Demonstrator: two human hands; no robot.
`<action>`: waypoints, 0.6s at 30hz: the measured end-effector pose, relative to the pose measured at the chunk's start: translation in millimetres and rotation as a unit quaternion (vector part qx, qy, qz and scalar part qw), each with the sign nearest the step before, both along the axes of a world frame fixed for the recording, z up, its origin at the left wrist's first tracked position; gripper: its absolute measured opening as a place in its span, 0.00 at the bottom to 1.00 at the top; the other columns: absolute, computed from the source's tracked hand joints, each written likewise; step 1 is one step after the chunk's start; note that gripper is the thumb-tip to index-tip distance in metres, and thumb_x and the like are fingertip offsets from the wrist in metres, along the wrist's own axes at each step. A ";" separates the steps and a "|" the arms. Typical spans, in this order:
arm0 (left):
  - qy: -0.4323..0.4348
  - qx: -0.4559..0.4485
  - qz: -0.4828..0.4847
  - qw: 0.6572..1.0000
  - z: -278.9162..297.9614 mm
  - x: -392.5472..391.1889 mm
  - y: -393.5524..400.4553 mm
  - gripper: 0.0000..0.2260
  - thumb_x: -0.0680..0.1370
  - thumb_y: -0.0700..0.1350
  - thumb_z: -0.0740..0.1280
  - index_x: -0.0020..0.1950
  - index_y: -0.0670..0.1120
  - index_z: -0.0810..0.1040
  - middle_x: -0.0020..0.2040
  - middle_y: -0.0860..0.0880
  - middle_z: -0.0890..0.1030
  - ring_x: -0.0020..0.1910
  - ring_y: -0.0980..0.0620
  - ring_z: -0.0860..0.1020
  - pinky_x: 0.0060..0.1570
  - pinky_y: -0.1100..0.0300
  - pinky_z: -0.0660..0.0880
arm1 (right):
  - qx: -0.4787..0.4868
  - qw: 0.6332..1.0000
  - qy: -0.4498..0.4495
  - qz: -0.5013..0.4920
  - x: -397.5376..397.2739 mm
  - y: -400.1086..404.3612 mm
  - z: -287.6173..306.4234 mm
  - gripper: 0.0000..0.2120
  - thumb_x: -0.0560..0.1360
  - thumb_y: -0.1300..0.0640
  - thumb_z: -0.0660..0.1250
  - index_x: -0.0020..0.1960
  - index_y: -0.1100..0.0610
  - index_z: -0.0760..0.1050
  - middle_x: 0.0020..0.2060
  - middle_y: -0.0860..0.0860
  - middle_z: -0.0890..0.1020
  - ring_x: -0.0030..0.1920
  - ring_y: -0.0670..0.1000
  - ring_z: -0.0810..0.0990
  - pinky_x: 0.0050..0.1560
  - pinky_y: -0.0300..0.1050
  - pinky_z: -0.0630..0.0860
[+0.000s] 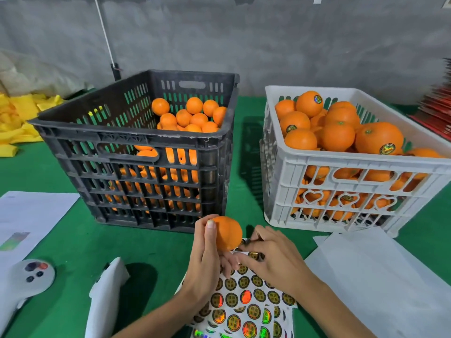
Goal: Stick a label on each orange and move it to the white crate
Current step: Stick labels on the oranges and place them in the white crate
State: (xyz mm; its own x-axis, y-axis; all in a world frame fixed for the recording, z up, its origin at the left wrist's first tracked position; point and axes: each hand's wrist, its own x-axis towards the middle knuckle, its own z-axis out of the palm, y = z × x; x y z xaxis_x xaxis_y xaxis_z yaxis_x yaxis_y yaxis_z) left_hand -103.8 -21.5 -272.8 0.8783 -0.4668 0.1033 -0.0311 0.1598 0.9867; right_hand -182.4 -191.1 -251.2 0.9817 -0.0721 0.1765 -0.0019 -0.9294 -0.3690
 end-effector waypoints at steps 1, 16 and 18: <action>-0.002 0.002 0.002 1.000 0.6 -0.3 -0.2 0.19 0.84 0.65 0.53 0.66 0.54 0.70 0.35 0.39 0.80 0.27 0.38 0.78 0.23 0.55 0.74 | 0.037 0.999 -0.009 -0.017 0.7 2.0 -0.2 0.24 0.75 0.32 0.63 0.59 0.45 0.85 0.45 0.44 0.75 0.49 0.45 0.73 0.52 0.46 0.72; 0.004 0.012 0.044 0.999 14.4 -4.4 2.1 0.18 0.83 0.62 0.53 0.57 0.51 0.74 0.33 0.40 0.74 0.19 0.47 0.71 0.18 0.64 0.66 | 0.159 0.986 -0.008 -0.044 0.5 3.9 4.1 0.12 0.78 0.44 0.70 0.41 0.49 0.84 0.39 0.44 0.75 0.41 0.46 0.76 0.43 0.46 0.74; 0.003 0.017 0.043 0.999 13.7 -4.9 1.8 0.18 0.83 0.63 0.53 0.58 0.52 0.73 0.33 0.38 0.74 0.19 0.48 0.71 0.18 0.64 0.66 | 0.150 0.988 0.014 -0.014 -7.0 -2.5 4.7 0.12 0.77 0.38 0.70 0.48 0.46 0.84 0.43 0.42 0.74 0.47 0.43 0.76 0.46 0.41 0.72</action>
State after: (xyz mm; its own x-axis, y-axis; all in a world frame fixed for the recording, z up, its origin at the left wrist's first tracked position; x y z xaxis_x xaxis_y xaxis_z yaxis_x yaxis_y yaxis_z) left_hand -108.6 -19.7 -259.1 0.9158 -0.3926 0.0842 -0.0383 0.1232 0.9916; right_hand -189.4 -193.6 -246.5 0.9828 -0.1436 0.1158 -0.0396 -0.7774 -0.6278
